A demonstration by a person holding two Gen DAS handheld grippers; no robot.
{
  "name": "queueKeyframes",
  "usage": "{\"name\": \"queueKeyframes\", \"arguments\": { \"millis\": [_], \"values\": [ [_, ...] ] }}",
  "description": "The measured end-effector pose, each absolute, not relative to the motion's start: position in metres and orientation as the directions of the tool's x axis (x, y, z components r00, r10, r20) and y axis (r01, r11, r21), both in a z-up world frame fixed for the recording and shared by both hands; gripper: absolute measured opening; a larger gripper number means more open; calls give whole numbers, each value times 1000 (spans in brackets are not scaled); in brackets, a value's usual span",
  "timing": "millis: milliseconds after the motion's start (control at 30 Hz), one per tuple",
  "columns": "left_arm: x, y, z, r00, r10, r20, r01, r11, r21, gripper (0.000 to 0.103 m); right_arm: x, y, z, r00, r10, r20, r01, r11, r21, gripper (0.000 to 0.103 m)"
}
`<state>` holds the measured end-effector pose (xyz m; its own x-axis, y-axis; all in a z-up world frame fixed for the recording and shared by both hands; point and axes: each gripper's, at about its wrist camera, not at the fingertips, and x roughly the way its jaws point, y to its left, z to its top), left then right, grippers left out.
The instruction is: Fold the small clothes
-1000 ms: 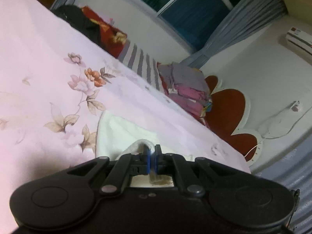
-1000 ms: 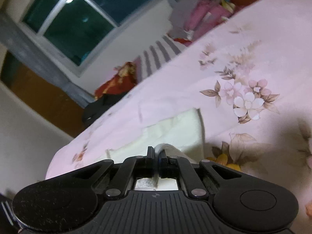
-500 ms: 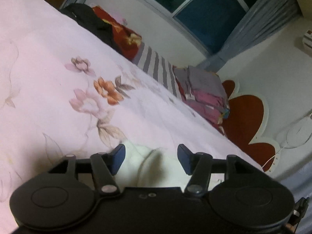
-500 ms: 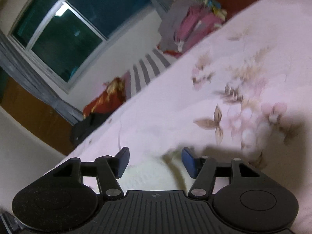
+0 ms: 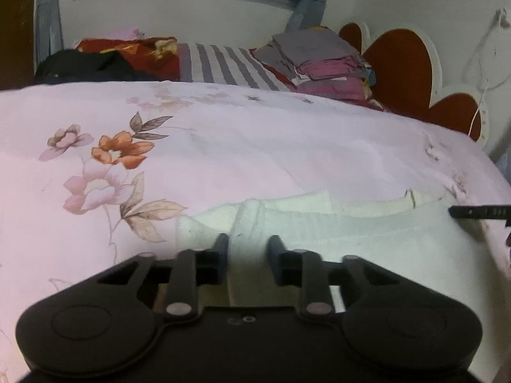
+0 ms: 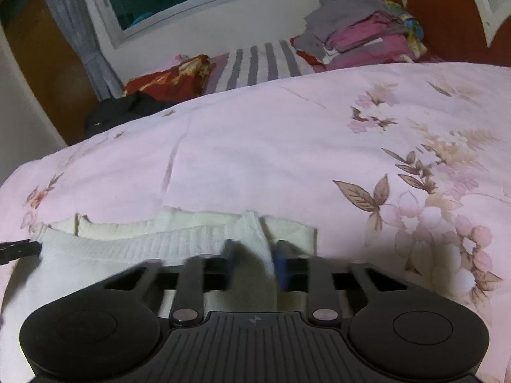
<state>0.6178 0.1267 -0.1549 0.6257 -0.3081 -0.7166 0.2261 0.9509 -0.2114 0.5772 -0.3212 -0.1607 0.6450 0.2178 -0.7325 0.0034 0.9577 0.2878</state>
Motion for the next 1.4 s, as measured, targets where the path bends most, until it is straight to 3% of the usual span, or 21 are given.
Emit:
{"name": "queueKeyframes", "arguments": {
  "millis": [33,200,367,467,500,533,567,600,667,700,833,900,1033,1100,1167,1267,1400],
  "values": [
    [617,127,-155,627,-319,-711,230,947,-223,3,576,-320,-162,644,225,-731,-8,958,287,3],
    [608,132,-149,682,-310,-662,200,950,-240,3,569,-314,-157,679,174,-713,-31,977,209,2],
    [617,130,-157,665,-303,-682,180,952,-248,3,564,-322,-162,676,138,-724,37,975,220,2],
    [621,136,-159,657,-313,-686,153,946,-285,11,566,-317,-165,683,106,-723,42,982,183,3],
    [620,139,-157,662,-300,-687,132,949,-287,28,566,-319,-163,689,97,-718,63,979,192,8],
    [615,141,-150,682,-262,-683,101,959,-266,44,563,-320,-156,709,49,-703,109,978,178,33],
    [607,140,-141,716,-230,-659,95,967,-235,52,555,-321,-148,741,-8,-671,151,976,155,52],
    [600,137,-134,745,-211,-632,96,973,-211,61,545,-321,-141,779,-46,-626,184,970,158,51],
    [590,118,-125,753,-250,-609,147,966,-214,62,540,-311,-137,781,79,-619,110,959,262,51],
    [588,106,-123,742,-280,-609,191,959,-207,62,540,-298,-137,774,139,-618,55,957,284,46],
    [578,54,-127,699,-381,-605,303,924,-233,66,547,-230,-145,722,283,-631,-149,955,256,36],
    [573,38,-134,695,-369,-617,316,928,-199,69,551,-208,-152,684,330,-650,-205,943,263,31],
    [573,59,-150,707,-266,-655,255,960,-114,67,552,-209,-158,688,275,-671,-213,961,176,31],
    [578,89,-157,706,-204,-678,185,977,-102,60,554,-241,-158,724,99,-683,-48,994,94,31],
    [584,112,-154,681,-255,-687,195,967,-166,58,556,-281,-164,705,-31,-709,119,990,75,31],
    [584,107,-138,699,-195,-688,173,980,-102,59,551,-308,-158,699,-26,-714,166,978,126,32],
    [561,80,-125,727,-277,-628,216,961,-173,71,528,-284,-134,761,75,-645,75,976,202,32]
  ]
}}
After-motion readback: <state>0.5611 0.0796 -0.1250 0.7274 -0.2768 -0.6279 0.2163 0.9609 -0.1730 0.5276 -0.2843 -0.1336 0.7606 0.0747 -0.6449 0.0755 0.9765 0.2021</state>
